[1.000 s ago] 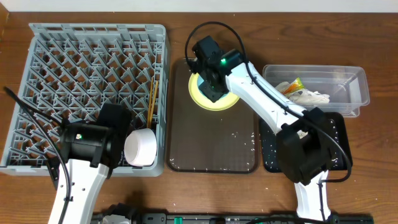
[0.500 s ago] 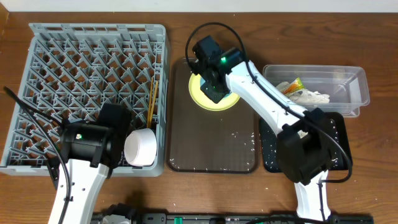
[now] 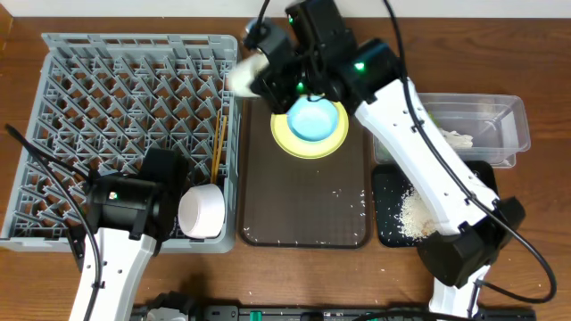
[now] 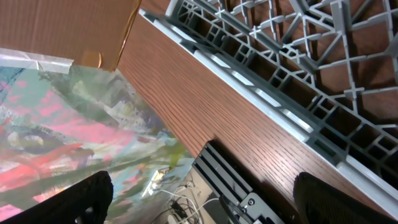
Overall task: Sort waste into correct bins and load items into the dishwasher
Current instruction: 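Carry the white cup into the dish rack and set it upright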
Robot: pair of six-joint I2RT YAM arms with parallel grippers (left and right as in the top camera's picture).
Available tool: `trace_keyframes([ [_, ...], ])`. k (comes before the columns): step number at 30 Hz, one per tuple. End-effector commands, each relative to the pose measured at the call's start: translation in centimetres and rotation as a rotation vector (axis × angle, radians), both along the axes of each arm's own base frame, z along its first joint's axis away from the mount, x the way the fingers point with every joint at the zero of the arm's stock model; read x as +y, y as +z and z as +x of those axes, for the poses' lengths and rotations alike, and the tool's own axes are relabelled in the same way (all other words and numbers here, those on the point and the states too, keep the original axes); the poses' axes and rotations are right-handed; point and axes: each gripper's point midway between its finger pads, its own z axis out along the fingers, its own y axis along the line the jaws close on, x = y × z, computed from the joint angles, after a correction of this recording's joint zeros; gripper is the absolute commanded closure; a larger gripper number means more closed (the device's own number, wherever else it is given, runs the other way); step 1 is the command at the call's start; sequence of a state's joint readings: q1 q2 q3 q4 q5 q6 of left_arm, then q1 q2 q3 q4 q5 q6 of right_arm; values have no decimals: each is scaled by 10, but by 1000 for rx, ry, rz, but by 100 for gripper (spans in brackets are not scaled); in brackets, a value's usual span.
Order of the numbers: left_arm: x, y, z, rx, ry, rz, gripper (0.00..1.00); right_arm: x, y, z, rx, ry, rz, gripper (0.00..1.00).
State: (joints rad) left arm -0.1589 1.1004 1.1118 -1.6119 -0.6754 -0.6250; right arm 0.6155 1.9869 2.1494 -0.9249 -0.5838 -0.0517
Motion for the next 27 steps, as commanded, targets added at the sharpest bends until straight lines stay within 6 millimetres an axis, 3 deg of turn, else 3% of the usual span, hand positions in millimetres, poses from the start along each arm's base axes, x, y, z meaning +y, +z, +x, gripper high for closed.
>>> trace_keyframes([
  [1,3,3,-15,61,9,14,7,44,2,-49,260,254,208,99],
  [7,3,3,-15,61,9,14,7,107,-35,-64,371,403,307,99],
  [15,3,3,-15,61,9,14,7,160,-90,-66,520,470,389,99],
  [20,3,3,-15,61,9,14,6,165,-114,-62,537,452,373,99],
  [27,3,3,-15,62,9,15,6,143,-149,-36,568,302,259,99],
])
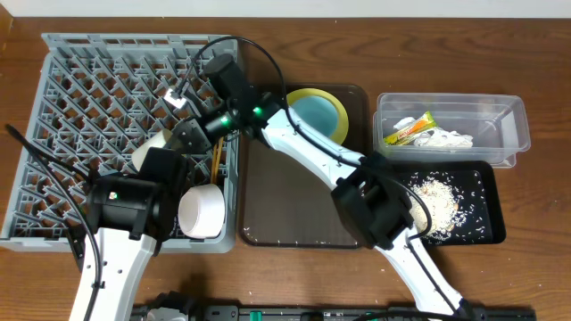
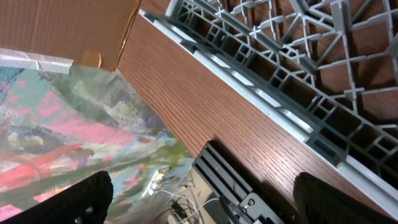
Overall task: Sort waste into correct bins and load items into the dishwasher
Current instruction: 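Carry the white cup into the dish rack and set it upright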
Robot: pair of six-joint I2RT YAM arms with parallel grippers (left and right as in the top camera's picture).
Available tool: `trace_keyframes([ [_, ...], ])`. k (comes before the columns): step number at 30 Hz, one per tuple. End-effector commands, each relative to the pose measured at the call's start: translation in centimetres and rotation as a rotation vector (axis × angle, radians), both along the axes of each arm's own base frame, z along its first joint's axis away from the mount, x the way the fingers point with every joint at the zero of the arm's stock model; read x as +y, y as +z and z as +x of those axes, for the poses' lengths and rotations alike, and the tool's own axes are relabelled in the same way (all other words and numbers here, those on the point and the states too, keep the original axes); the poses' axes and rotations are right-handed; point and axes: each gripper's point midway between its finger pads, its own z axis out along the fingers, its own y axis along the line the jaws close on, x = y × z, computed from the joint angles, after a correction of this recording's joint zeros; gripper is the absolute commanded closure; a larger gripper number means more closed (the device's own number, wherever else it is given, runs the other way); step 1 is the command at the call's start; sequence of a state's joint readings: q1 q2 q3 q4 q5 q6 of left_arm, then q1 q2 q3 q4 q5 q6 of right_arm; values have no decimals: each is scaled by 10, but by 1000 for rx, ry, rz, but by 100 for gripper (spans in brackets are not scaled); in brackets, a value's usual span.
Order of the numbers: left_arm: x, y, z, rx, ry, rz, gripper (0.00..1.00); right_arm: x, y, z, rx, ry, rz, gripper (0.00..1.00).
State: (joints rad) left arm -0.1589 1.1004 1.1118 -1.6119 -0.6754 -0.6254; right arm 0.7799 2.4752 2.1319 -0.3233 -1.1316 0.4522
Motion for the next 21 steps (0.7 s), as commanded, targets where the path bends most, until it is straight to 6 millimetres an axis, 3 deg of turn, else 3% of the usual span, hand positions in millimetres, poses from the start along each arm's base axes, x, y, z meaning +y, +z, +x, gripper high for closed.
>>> trace_keyframes([
  [1,3,3,-15,61,9,14,7,-15,-12,20,-43,-51,-47,99],
  [7,3,3,-15,61,9,14,7,-40,-39,34,-56,-102,-173,99],
  [21,3,3,-15,61,9,14,7,-79,-43,60,-29,-155,-224,99],
])
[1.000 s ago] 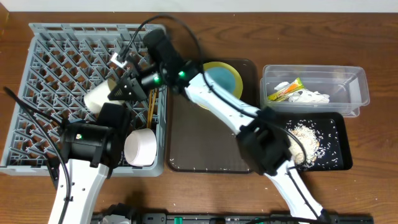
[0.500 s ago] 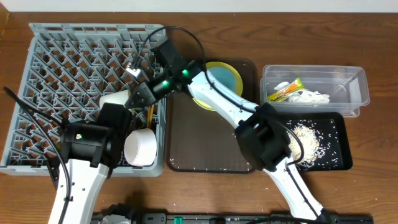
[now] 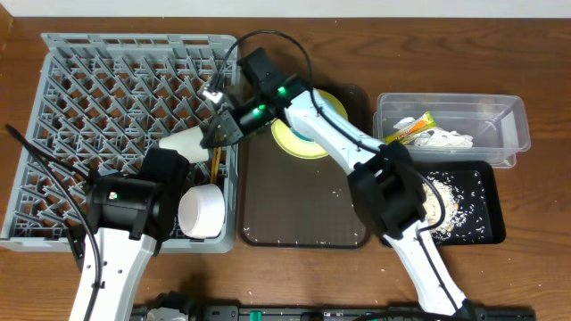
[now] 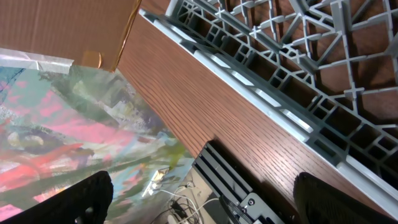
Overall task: Sort waste into correct bins and load items into the dishwasher
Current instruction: 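Carry the white cup into the dish rack and set it upright, then move the right gripper back down onto the blue bowl on the plate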
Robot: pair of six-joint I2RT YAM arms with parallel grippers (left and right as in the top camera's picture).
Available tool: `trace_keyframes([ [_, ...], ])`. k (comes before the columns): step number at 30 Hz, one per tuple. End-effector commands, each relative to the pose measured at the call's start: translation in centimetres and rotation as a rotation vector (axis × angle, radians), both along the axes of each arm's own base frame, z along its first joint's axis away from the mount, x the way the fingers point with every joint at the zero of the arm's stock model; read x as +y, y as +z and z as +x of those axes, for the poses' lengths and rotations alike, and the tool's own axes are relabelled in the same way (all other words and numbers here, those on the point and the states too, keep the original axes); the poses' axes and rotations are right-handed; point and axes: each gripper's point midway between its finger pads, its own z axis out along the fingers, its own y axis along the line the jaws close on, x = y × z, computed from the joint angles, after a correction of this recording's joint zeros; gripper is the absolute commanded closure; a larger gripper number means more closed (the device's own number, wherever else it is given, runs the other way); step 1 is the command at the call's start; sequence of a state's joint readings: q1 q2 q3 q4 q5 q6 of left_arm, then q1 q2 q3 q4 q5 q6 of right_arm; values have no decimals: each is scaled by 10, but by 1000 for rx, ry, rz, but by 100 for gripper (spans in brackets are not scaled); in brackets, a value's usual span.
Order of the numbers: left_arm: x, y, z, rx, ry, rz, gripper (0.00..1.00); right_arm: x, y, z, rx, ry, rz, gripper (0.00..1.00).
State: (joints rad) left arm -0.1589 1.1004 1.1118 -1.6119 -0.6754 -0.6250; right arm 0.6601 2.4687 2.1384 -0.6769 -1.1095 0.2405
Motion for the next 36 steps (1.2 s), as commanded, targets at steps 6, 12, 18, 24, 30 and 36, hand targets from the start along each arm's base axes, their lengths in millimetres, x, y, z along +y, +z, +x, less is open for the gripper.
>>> trace_keyframes([
  [6,3,3,-15,61,9,14,6,-32,-3,44,-179,-166,-175,99],
  [12,3,3,-15,61,9,14,6,-75,25,65,-414,-300,-404,89],
  [18,3,3,-15,61,9,14,7,-147,61,87,-625,-511,-727,77],
  [24,3,3,-15,61,9,14,6,-175,42,74,-623,-442,-886,62],
  [30,3,3,-15,61,9,14,6,-172,1,72,-572,-385,-948,62],
  [36,3,3,-15,61,9,14,7,-173,-50,69,-505,-323,-1021,73],
])
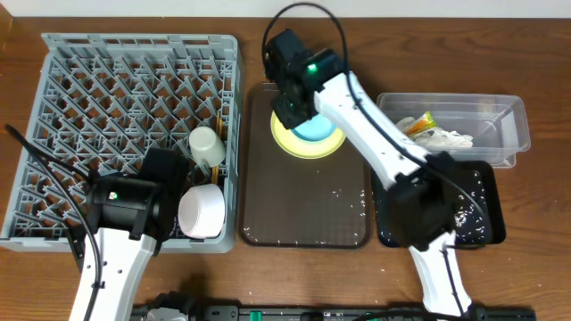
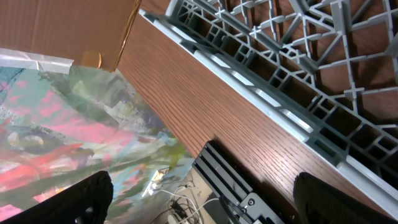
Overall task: Sort waste into correct bins and load items into the dishwasher
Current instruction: 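Move the right gripper back down onto the blue bowl on the plate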
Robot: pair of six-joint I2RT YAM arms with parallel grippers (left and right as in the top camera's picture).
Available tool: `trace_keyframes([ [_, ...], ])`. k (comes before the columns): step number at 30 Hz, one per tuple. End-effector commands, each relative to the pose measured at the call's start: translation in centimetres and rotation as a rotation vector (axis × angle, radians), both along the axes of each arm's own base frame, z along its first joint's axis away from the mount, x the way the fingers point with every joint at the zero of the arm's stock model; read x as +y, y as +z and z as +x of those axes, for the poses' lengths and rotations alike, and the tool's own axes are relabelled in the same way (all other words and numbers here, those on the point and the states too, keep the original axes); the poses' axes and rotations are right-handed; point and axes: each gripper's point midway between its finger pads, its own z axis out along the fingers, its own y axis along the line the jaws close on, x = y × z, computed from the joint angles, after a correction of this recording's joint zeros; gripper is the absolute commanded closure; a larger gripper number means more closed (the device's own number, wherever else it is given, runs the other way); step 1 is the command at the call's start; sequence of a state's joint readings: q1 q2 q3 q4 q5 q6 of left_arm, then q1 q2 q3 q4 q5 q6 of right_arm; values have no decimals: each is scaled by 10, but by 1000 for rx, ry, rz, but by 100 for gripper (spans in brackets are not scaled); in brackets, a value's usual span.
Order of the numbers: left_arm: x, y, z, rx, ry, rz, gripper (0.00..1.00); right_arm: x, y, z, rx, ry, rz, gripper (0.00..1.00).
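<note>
A white cup (image 1: 206, 145) stands in the grey dish rack (image 1: 89, 89) near its right edge, with a white bowl (image 1: 201, 211) in front of it. On the brown tray (image 1: 303, 205) a blue bowl (image 1: 317, 127) sits on a yellow plate (image 1: 308, 148). My right gripper (image 1: 287, 105) hovers over the plate's left rim, open and holding nothing. The left arm (image 1: 134, 201) rests at the rack's front edge. In the left wrist view my left gripper (image 2: 205, 202) is wide open and points past the rack's rim (image 2: 298, 68) and the table edge.
Wooden chopsticks (image 1: 219, 134) lie along the rack's right side. A clear bin (image 1: 486, 107) at the right holds wrappers and tissue. In front of it a black tray (image 1: 477, 227) holds scattered rice. Rice grains dot the brown tray.
My right gripper has let go of the white cup, which now stands in the rack. The gripper has moved right, to above the yellow plate and blue bowl. The left arm has not moved.
My right gripper first held the white cup above the tray's far left corner. Then it had the cup over the rack, and later low beside the chopsticks. Now the cup stands in the rack and the gripper is back at the plate. The left arm stayed still throughout.
</note>
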State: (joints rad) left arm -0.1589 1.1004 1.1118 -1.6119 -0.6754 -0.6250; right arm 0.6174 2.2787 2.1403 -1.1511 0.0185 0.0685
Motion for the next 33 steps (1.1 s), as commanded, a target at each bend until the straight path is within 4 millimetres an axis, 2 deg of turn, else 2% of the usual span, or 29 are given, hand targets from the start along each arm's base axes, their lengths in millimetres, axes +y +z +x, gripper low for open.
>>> trace_keyframes([
  [1,3,3,-15,61,9,14,7,-3,-33,-4,52,6,-59,74],
  [5,3,3,-15,61,9,14,7,-3,-56,-9,98,14,-89,77],
  [9,3,3,-15,61,9,14,6,0,-57,-12,101,21,-93,83],
  [15,3,3,-15,61,9,14,6,-2,-57,-15,111,22,-99,80],
  [21,3,3,-15,61,9,14,6,-4,-47,-10,81,20,-105,78],
  [30,3,3,-15,61,9,14,6,3,-26,-8,46,26,-56,77],
  [33,3,3,-15,61,9,14,7,11,-23,-11,61,39,-13,75],
])
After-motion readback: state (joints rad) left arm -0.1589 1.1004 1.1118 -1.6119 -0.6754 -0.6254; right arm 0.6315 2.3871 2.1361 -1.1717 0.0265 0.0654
